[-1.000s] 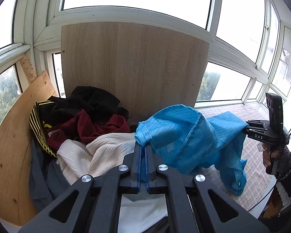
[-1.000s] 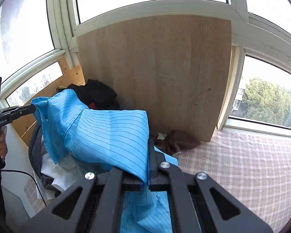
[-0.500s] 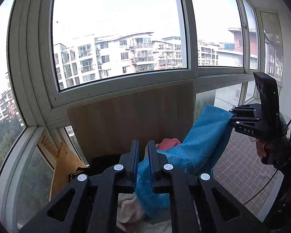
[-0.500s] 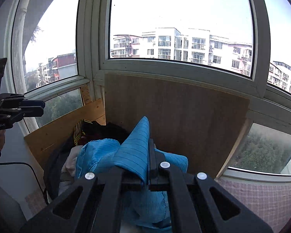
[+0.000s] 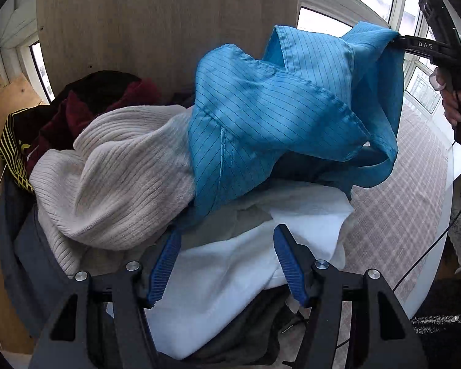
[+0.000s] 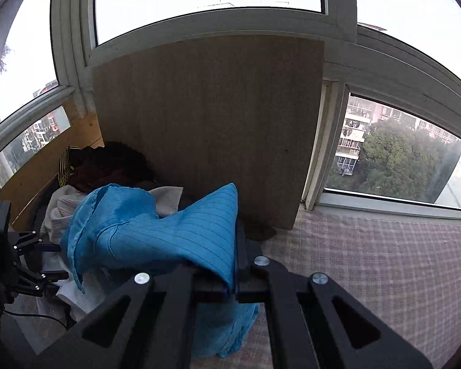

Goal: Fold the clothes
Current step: 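Lift the blue jacket high with both grippers and shake it out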

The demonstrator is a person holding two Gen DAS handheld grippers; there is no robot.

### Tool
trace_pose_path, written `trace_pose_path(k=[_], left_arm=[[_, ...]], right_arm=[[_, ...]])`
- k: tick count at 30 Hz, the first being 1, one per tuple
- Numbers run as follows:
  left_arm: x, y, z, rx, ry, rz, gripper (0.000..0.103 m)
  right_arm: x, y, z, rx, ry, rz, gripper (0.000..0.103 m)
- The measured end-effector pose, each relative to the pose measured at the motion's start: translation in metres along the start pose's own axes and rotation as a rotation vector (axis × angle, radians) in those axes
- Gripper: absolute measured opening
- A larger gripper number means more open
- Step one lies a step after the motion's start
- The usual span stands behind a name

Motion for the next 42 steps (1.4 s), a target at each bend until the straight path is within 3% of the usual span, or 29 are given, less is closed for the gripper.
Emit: trace_pose_path(k=[2, 6, 9, 10, 11, 13, 16, 19, 23, 29, 32, 35, 38, 42], left_arm=[[0.007, 0.003, 0.006, -0.002, 0.018, 0.002, 0.060], [0.011, 0.008, 0.022, 0.020, -0.022, -0.001, 0.057], [-0.001, 0.010, 0.036, 0.045, -0.058, 0.029, 0.042], [-0.006, 0.010, 0.042, 0.053, -0.068, 0.044, 0.034], [-0.011, 0.010, 0.048, 0.061, -0.079, 0.059, 0.019], [-0.016, 0.012, 0.056, 0.065, -0.076, 0.058, 0.004], [-0.013, 0.027, 0.048, 0.020, -0.069, -0.007, 0.001], [0.002, 0.060, 0.019, -0.062, -0.064, -0.081, 0.001], [0.019, 0.125, -0.039, -0.199, -0.089, -0.149, 0.000], [0.014, 0.240, -0.146, -0.416, -0.023, -0.032, 0.000], [-0.004, 0.278, -0.197, -0.491, -0.003, 0.026, 0.000], [-0.035, 0.305, -0.240, -0.564, -0.032, 0.091, 0.001], [-0.065, 0.326, -0.277, -0.630, -0.076, 0.122, 0.001], [-0.104, 0.350, -0.305, -0.678, -0.119, 0.174, 0.001]], right_arm=[[-0.001, 0.001, 0.000, -0.003, 0.006, 0.005, 0.002], [-0.002, -0.001, 0.004, 0.008, 0.012, 0.013, 0.002], [-0.001, -0.005, 0.009, 0.022, 0.015, 0.006, 0.002], [0.000, -0.006, 0.011, 0.028, 0.016, 0.001, 0.002], [0.000, -0.009, 0.013, 0.033, 0.014, -0.006, 0.002], [0.000, -0.013, 0.016, 0.041, 0.009, -0.018, 0.002], [-0.008, -0.009, 0.014, 0.027, -0.002, -0.004, 0.002], [-0.017, 0.020, 0.004, -0.035, -0.016, 0.015, 0.002], [-0.007, 0.096, -0.031, -0.191, -0.056, -0.051, 0.001], [0.000, 0.202, -0.119, -0.414, -0.113, -0.126, 0.001], [-0.005, 0.231, -0.165, -0.490, -0.147, -0.154, 0.001], [-0.015, 0.247, -0.208, -0.549, -0.192, -0.164, 0.001], [-0.033, 0.254, -0.248, -0.580, -0.211, -0.132, 0.001], [-0.060, 0.252, -0.297, -0.606, -0.301, -0.150, 0.002]])
Point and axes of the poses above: each gripper's, at about its wrist camera, not at the fingertips, and z roughly the way its jaws point, x to its left, y to its top, the point moved 6 cm from there along z, roughly the way its jaws point, and after that the axes turned 12 degrees about -x, right-handed, at the moved point
